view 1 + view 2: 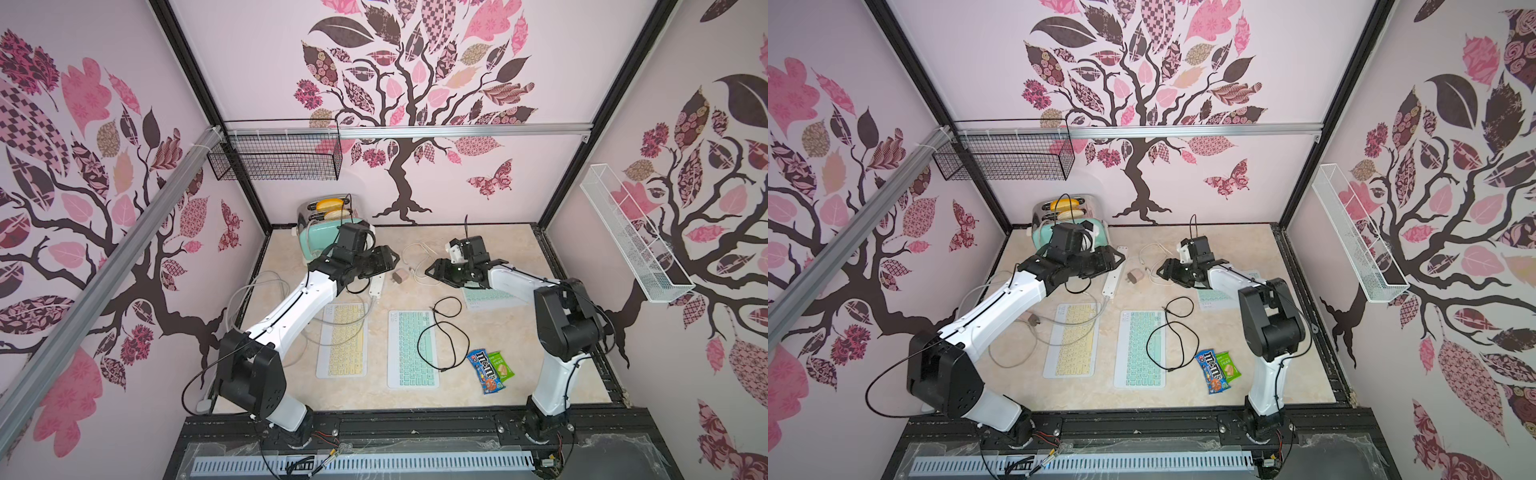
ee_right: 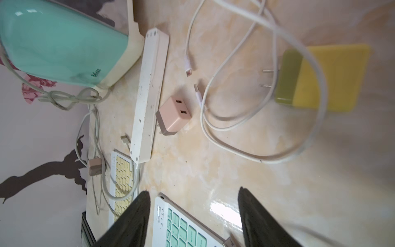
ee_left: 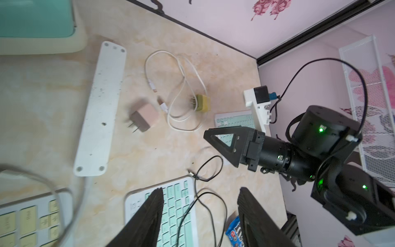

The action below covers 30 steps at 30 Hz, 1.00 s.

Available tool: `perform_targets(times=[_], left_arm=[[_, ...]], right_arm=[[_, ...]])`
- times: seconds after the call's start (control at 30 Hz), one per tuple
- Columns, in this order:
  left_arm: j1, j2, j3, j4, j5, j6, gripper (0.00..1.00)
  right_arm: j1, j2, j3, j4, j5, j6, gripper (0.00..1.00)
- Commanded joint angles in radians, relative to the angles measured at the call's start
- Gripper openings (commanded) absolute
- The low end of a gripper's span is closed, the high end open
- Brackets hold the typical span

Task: Unplug the wireless keyboard
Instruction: Reset both arms

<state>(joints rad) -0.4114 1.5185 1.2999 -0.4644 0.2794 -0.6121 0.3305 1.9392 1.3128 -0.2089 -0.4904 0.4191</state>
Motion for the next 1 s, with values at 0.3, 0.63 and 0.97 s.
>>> perform_targets(times=[0.3, 0.63, 0.97], left_arm=[[0.160, -0.214, -0.246, -0.083, -0.039, 0.162, 0.59], [0.218, -0.241, -0.312, -0.066, -0.048, 0.150, 0.59], [0.230, -0.243, -0.349, -0.047, -0.082, 0.160, 0.59]], right_arm=[[0.032, 0.266, 0.319, -0.145, 0.187, 0.006, 0.59], [-0.042, 0.280, 0.319, -0.203, 0.365, 0.032, 0.54], [-0.104, 0.210, 0.291, -0.182, 0.272, -0.014, 0.55]])
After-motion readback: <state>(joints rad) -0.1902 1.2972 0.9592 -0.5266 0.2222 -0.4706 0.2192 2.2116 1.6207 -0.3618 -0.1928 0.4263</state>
